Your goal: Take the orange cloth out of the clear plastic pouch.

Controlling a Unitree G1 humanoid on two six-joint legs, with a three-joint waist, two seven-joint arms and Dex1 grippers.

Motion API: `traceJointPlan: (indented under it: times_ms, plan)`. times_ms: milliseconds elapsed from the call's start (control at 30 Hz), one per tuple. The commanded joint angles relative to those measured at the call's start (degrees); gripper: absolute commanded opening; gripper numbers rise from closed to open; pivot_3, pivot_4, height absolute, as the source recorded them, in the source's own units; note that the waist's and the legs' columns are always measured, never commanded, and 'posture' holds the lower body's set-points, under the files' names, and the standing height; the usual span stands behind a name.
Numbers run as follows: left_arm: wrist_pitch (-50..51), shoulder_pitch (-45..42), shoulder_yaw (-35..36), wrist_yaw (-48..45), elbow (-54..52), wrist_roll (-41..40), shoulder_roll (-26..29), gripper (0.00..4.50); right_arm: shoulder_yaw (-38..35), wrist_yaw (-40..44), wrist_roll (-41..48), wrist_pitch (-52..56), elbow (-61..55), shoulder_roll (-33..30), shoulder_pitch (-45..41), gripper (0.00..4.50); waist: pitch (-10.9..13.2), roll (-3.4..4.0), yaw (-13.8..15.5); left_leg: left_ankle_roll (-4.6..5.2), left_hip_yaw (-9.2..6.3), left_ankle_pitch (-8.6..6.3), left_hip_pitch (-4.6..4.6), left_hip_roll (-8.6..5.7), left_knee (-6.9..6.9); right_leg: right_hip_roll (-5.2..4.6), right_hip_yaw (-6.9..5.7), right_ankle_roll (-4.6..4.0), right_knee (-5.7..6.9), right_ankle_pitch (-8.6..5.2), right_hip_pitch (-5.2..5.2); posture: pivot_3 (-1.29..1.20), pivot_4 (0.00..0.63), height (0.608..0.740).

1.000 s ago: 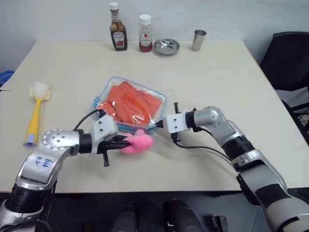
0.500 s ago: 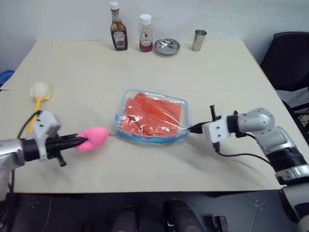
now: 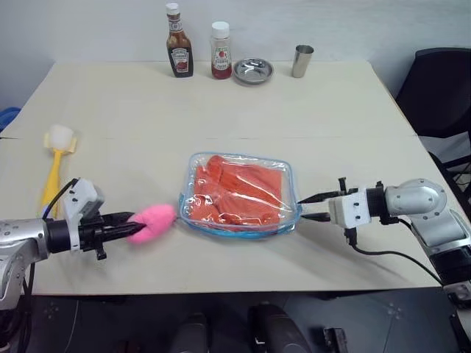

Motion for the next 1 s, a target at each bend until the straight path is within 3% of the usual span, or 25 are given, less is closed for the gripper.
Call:
traceJointPlan:
  times_ms: [33,267,367,467,567,700,833,1000]
  plan:
    - [-0.62,-0.91,1.29,0.14,-0.27,0.05,1.64,2.67,-5.19,0.14,5.83,9.96,-7.91,-3.33,3.83,2.91,0.00,0.00,0.32,0.00,-0.01,0.00,0.00,0.00,0.00,0.00,0.00,0.00,0.00,0.00,0.01,0.00,0.150,0.740]
    - [0.36,-1.37,8.24,-10.45,2.24,-3.21,12.35,2.67,-16.87,-1.99,27.62,40.39,-30.77,-8.92,19.45,2.91,0.00,0.01,1.00,0.00,-0.09,0.00,-0.02,0.02,-0.07,0.01,-0.05,-0.01,-0.06,-0.01,0.02,0.00,0.150,0.740]
    - [0.22,-7.84,5.80,-11.23,-0.60,-5.52,14.38,2.67,-20.97,-5.45,35.89,49.27,-37.08,-8.51,22.63,2.91,0.01,0.01,1.21,0.00,-0.16,0.00,0.03,0.01,-0.07,-0.03,-0.12,-0.02,-0.15,-0.01,0.13,0.00,0.150,0.740]
    - [-0.01,-18.47,-3.92,-9.38,-7.06,-5.94,12.36,2.67,-22.60,-10.10,41.01,54.74,-40.55,-6.69,22.41,2.91,0.01,0.01,1.87,0.00,-0.30,0.00,0.01,-0.04,0.01,-0.09,-0.23,-0.01,-0.23,-0.01,0.27,0.00,0.150,0.740]
    - [-10.24,-23.77,-16.59,-9.56,-9.93,5.47,10.14,2.67,-22.32,-13.58,42.09,57.27,-42.42,-5.17,21.53,2.91,0.01,0.03,2.02,0.01,-0.36,-0.01,0.06,-0.09,0.01,-0.09,-0.27,0.00,-0.38,0.00,0.44,0.00,0.150,0.740]
    - [-24.81,-28.72,-29.23,-9.07,-5.82,19.60,5.43,2.67,-21.87,-15.40,41.15,58.22,-43.95,-4.00,21.85,2.91,0.03,0.04,1.60,-0.04,-0.30,0.00,0.01,-0.05,-0.05,0.08,-0.20,0.00,-0.40,0.00,0.33,0.00,0.150,0.740]
    - [-34.19,-31.65,-35.08,-10.37,0.06,25.87,1.44,2.67,-21.82,-15.62,39.12,57.93,-44.01,-4.07,21.98,2.91,0.03,0.03,1.31,-0.01,-0.27,-0.01,-0.01,-0.05,0.01,0.09,-0.18,0.00,-0.31,0.00,0.29,0.00,0.150,0.740]
    - [-39.66,-33.63,-36.94,-8.87,5.96,29.23,-3.76,2.67,-22.17,-16.88,38.26,58.32,-43.92,-3.48,21.47,2.91,0.04,0.03,1.37,0.00,-0.26,-0.01,-0.02,-0.05,0.04,0.09,-0.18,0.00,-0.27,0.00,0.28,0.00,0.150,0.740]
